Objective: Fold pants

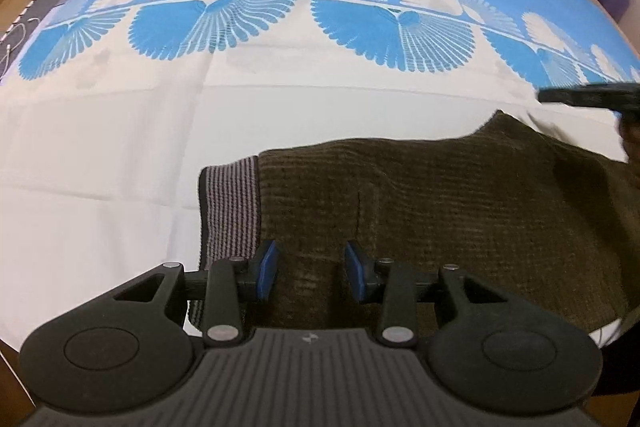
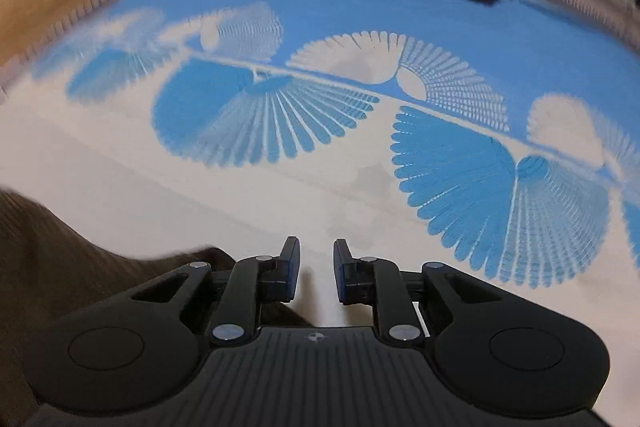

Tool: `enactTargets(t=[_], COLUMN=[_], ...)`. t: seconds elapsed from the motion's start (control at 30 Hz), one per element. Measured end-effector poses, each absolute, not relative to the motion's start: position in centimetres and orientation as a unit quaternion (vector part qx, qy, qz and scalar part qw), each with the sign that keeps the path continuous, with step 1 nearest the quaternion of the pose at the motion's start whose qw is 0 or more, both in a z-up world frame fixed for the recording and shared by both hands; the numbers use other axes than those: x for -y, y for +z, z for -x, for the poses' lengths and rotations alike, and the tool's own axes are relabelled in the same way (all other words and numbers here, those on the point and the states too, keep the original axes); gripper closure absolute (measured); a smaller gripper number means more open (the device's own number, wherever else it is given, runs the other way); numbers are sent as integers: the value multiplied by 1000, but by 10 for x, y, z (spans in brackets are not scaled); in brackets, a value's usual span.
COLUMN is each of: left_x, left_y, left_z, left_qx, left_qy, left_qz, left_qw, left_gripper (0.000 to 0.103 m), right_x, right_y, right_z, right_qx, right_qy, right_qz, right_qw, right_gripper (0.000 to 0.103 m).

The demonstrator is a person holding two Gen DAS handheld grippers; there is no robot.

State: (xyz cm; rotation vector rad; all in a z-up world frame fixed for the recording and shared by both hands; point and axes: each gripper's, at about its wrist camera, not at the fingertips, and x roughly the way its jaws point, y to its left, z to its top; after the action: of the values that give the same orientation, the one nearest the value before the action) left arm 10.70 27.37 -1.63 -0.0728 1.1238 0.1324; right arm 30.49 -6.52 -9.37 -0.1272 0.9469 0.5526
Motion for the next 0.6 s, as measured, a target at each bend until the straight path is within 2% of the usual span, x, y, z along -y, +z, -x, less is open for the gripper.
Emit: enactTargets(t=[0.03, 0.13, 0.33, 0.37, 0.4, 0.43, 0.6], left_x=[-276, -278, -264, -262, -259, -258, -251], left_y=[-17, -16, -15, -16, -15, -16, -17], left_z=[-108, -111, -115, -115, -116, -117, -121], left_qx=[-531, -530, -532, -531, -531, -532, -531], left_qy=[64, 68, 62, 60, 58, 57, 56], left_qz=[37, 39, 29, 28, 26, 24, 19], left_qw=[844, 844, 844, 844, 845, 845, 845], left_gripper=[61, 61, 61, 61, 61, 61, 61], right_x=[71, 82, 79, 79, 80, 81, 110], right_y=[-90, -86, -115, -118, -119, -118, -102], right_z=[-305, -292, -268, -264, -259, -257, -281], right_qx=[-457, -473, -482, -481, -474, -466, -456], right_qy=[279, 347, 347, 351, 357, 361, 290], right_qz=[49, 69, 176, 183, 189, 194, 86], right_qw=[843, 807, 785, 783, 782, 784, 837], right_gripper=[83, 71, 71, 76, 84, 102, 103])
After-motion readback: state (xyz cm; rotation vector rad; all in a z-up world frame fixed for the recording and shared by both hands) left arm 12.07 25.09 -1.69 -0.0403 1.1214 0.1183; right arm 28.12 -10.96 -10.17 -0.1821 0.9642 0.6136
